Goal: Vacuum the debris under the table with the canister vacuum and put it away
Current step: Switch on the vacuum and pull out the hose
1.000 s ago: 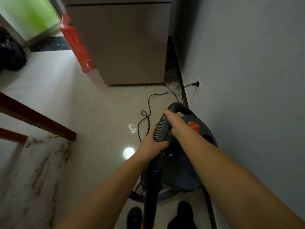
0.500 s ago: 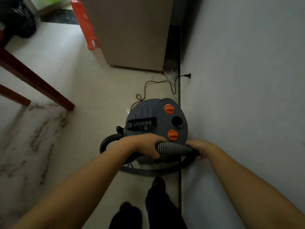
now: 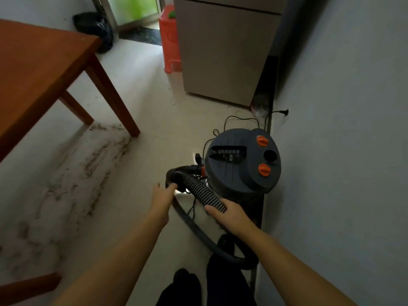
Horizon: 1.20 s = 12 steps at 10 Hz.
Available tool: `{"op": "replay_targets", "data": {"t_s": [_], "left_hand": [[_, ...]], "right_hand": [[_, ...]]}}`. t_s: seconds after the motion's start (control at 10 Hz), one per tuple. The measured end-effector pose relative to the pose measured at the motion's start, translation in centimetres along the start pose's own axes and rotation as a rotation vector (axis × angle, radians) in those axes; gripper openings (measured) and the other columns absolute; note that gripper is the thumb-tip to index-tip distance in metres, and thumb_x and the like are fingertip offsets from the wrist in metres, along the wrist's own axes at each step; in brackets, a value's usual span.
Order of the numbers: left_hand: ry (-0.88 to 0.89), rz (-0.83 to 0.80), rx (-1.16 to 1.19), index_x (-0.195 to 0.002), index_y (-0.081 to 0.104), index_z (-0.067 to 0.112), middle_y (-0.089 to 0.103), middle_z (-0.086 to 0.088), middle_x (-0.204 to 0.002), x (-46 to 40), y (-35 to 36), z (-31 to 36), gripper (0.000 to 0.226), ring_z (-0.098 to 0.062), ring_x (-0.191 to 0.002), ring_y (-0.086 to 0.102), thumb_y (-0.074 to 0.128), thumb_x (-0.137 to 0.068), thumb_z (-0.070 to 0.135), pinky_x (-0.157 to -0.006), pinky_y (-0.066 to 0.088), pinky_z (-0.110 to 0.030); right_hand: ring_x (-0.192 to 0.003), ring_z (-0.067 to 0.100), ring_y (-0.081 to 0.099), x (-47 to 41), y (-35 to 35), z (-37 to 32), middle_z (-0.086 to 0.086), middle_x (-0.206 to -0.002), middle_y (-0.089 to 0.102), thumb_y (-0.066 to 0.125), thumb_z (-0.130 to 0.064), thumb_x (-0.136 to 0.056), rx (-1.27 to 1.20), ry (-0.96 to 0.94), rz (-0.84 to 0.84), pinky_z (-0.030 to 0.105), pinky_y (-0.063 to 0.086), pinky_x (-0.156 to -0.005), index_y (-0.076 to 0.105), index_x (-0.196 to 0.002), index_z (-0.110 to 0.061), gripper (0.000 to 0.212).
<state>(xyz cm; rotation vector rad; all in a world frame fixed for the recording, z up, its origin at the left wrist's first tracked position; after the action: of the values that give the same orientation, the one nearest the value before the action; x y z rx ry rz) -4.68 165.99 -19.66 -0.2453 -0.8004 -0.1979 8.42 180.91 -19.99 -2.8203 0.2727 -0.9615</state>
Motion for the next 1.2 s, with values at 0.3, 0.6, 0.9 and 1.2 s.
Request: {"op": "replay_targets", "data": {"t_s": [0.3, 0.6, 0.9, 1.2], "left_hand": [[-0.320, -0.079, 0.685, -0.106, 0.058, 0.004, 0.060, -0.008, -0.078, -0.5, 8.9, -0.9, 0.034, -0.021, -0.067, 0.060, 0.068, -0.085, 0.029, -0.061, 0.053, -0.036], [-0.256, 0.030, 0.487, -0.124, 0.055, 0.009, 0.061, -0.006, -0.075, -3.5, 13.6, -2.0, 0.044, -0.018, -0.064, 0.061, 0.067, -0.086, 0.026, -0.058, 0.051, -0.032], [-0.204, 0.021, 0.462, -0.129, 0.052, 0.008, 0.062, -0.004, -0.062, -4.2, 14.4, -2.3, 0.047, -0.017, -0.053, 0.063, 0.066, -0.087, 0.023, -0.055, 0.052, -0.032], [-0.188, -0.025, 0.440, -0.099, 0.059, 0.008, 0.060, -0.004, -0.057, -2.9, 14.2, -2.8, 0.018, -0.019, -0.057, 0.059, 0.065, -0.087, 0.020, -0.061, 0.053, -0.034]], "right_hand": [[-0.088, 0.009, 0.062, -0.7, -3.2, 3.3, -0.002, -0.096, 0.066, 0.045, -0.046, -0.097, 0.086, 0.049, -0.160, 0.018, 0.049, -0.079, 0.065, -0.101, -0.023, 0.031], [-0.113, 0.034, 0.057, -11.4, -22.7, 6.8, 0.017, -0.125, 0.060, 0.058, -0.022, -0.094, 0.511, 0.093, 0.441, 0.038, 0.044, -0.093, 0.061, -0.123, -0.007, 0.032], [-0.111, 0.037, 0.053, -14.1, -21.4, 8.0, 0.018, -0.124, 0.051, 0.055, -0.027, -0.096, 0.793, 0.080, 0.270, 0.040, 0.042, -0.092, 0.058, -0.119, -0.003, 0.033], [-0.102, 0.040, 0.055, -15.1, -21.4, 6.7, 0.023, -0.112, 0.056, 0.050, -0.020, -0.096, 0.880, 0.166, 0.302, 0.041, 0.043, -0.082, 0.060, -0.101, 0.001, 0.024]]}}
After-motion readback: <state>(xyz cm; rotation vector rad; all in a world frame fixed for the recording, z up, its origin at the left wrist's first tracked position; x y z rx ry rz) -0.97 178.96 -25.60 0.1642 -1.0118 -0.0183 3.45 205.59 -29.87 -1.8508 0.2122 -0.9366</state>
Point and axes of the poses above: each hand's wrist, its own x-axis away from the middle knuckle, its own y-axis out of the palm, z = x × y, the point moved 6 cm from there along -x, towards the middle knuckle
